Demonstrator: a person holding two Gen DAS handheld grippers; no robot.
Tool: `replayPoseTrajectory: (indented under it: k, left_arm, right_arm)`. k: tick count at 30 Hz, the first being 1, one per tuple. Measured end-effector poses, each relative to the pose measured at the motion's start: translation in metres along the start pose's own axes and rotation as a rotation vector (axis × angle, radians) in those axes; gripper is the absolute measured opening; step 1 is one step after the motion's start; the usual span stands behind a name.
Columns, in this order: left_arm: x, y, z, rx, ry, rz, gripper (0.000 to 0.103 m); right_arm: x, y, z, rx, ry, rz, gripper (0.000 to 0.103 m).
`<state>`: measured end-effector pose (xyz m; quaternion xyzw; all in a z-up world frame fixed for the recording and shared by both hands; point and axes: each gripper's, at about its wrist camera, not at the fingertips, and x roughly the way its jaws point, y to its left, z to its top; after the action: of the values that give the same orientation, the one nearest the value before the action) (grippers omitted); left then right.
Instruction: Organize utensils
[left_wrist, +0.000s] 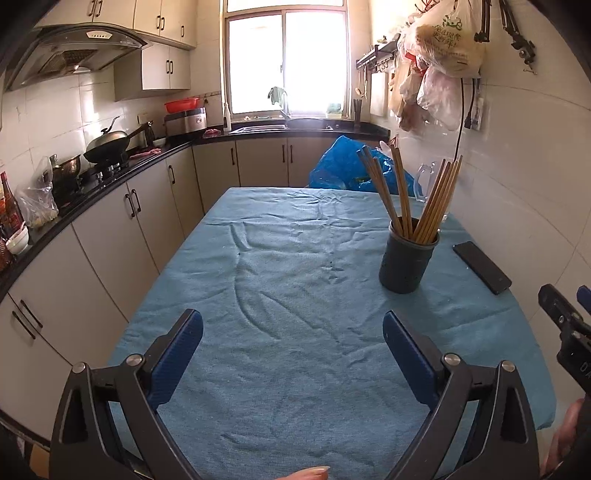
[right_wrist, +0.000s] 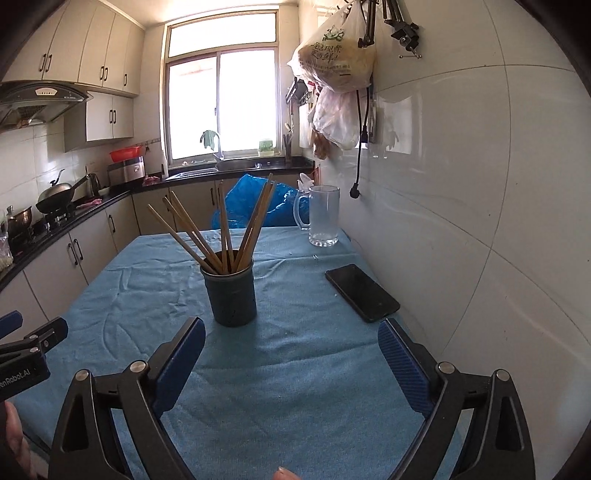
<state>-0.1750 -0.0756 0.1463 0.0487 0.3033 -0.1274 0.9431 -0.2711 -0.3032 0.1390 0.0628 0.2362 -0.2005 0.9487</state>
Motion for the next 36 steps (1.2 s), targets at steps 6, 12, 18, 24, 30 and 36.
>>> replayPoseTrajectory:
  k: [6, 12, 18, 24, 30, 36]
  left_arm:
    - [0.000, -0.001, 0.001, 0.002, 0.001, 0.006, 0.097]
    - [0.001, 0.002, 0.002, -0.004, 0.012, 0.018, 0.097]
    - [0.002, 0.003, 0.001, -0.004, 0.018, 0.040, 0.097]
    - [0.004, 0.006, -0.001, -0.003, 0.024, 0.060, 0.097]
    - [0.008, 0.008, -0.002, -0.001, 0.033, 0.066, 0.097]
    - [0.012, 0.008, -0.004, 0.001, 0.044, 0.067, 0.097]
  right_arm:
    - [0.003, 0.002, 0.001, -0.008, 0.008, 0.004, 0.097]
    - [0.003, 0.006, 0.000, -0.024, 0.016, 0.004, 0.097]
    - [0.003, 0.010, 0.001, -0.035, 0.019, 0.004, 0.097]
    - [0.006, 0.014, -0.001, -0.047, 0.031, 0.001, 0.097]
    - [0.010, 0.018, -0.004, -0.057, 0.049, 0.000, 0.097]
    - [0.016, 0.021, -0.006, -0.063, 0.069, -0.001, 0.097]
